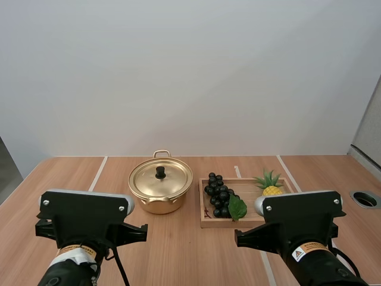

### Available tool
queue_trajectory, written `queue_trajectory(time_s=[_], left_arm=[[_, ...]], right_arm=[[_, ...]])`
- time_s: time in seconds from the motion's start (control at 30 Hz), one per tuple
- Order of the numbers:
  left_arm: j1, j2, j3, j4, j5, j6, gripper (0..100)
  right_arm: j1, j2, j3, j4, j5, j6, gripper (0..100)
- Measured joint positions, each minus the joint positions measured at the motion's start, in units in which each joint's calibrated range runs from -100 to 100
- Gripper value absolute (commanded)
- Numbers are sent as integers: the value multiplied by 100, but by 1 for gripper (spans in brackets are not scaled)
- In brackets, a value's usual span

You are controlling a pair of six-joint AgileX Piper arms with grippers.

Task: Open the pot, put the pineapple inside, and close it

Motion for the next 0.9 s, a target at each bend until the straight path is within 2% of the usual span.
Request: queue_trajectory(time_s=[0.03,0.07,0.17,0.2,0.37,0.6,0.7,0.83,0.9], left_arm=[[0,0,0,0,0,0,0],[-75,0,0,139,0,-199,0],[-391,0,5,459,48,-595,0],[-399,0,5,497,48,-627,0],[-385,0,5,599,48,-764,0],[-288,0,5,599,48,-776,0],[-269,0,5,611,-75,-776,0],[-247,0,-198,775,-561,-722,0],[-247,0,-408,850,-1172,-628,0]], right_arm=[[0,0,0,0,0,0,0],[0,0,0,-85,0,23,0],[51,0,0,-668,15,553,0],[81,0,0,-849,15,718,0],[130,0,0,-963,15,810,0],[154,0,0,-1077,-89,832,0],[154,0,0,-1349,-1062,843,0],[154,0,0,-1500,-3368,854,0],[154,-12,0,-1528,-4901,854,0]])
